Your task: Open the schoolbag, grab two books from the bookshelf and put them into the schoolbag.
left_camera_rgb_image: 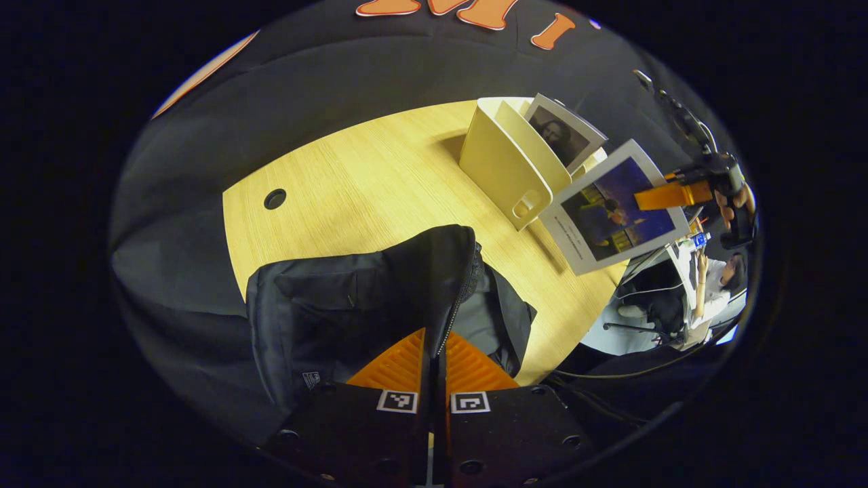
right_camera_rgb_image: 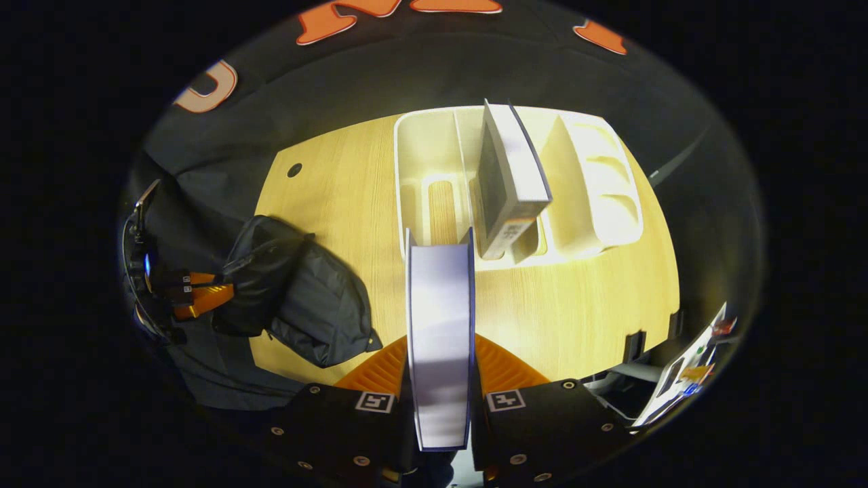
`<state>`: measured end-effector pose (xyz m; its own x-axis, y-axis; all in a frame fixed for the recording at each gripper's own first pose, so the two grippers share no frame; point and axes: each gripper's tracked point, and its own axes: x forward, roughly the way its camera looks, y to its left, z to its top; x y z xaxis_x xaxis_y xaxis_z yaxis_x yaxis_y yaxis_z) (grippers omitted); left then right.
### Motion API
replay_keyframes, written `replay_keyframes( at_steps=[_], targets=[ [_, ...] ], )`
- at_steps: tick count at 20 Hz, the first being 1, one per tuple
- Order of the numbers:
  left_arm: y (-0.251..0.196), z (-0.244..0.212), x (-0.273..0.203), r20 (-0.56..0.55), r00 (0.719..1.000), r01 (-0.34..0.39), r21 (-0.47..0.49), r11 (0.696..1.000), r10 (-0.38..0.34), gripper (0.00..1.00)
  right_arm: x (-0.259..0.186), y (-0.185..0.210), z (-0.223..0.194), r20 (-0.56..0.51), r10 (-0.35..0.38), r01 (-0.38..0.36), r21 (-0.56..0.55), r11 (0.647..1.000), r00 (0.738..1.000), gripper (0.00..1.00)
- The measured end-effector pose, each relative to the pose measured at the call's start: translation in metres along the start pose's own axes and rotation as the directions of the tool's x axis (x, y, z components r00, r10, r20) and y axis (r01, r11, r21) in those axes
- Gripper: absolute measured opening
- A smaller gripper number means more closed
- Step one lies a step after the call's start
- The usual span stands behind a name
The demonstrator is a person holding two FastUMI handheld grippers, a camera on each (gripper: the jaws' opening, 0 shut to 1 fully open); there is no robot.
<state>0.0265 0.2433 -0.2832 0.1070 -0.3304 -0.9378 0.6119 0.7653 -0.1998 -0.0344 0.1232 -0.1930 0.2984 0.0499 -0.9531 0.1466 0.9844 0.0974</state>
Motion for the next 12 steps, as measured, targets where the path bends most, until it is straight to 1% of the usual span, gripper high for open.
replay_keyframes(
  at_steps=[4,7,10,12],
  targets=[
    [-0.003,0.000,0.001,-0.001,1.000,-0.002,0.004,1.000,0.002,0.04,-0.006,0.002,-0.027,0.007,0.069,-0.069,0.069,0.995,0.998,0.34],
    [-0.005,-0.001,0.001,-0.001,1.000,-0.005,0.006,1.000,0.005,0.04,-0.008,0.010,-0.038,0.020,0.119,-0.120,0.092,0.989,0.993,0.34],
    [-0.008,0.000,0.003,0.001,1.000,-0.002,0.002,1.000,0.002,0.04,-0.010,0.026,-0.041,0.046,0.186,-0.191,0.123,0.974,0.981,0.34],
    [-0.009,0.001,0.002,0.003,1.000,0.000,-0.005,1.000,0.000,0.04,-0.011,0.038,-0.039,0.065,0.240,-0.247,0.133,0.960,0.968,0.33]
  ],
)
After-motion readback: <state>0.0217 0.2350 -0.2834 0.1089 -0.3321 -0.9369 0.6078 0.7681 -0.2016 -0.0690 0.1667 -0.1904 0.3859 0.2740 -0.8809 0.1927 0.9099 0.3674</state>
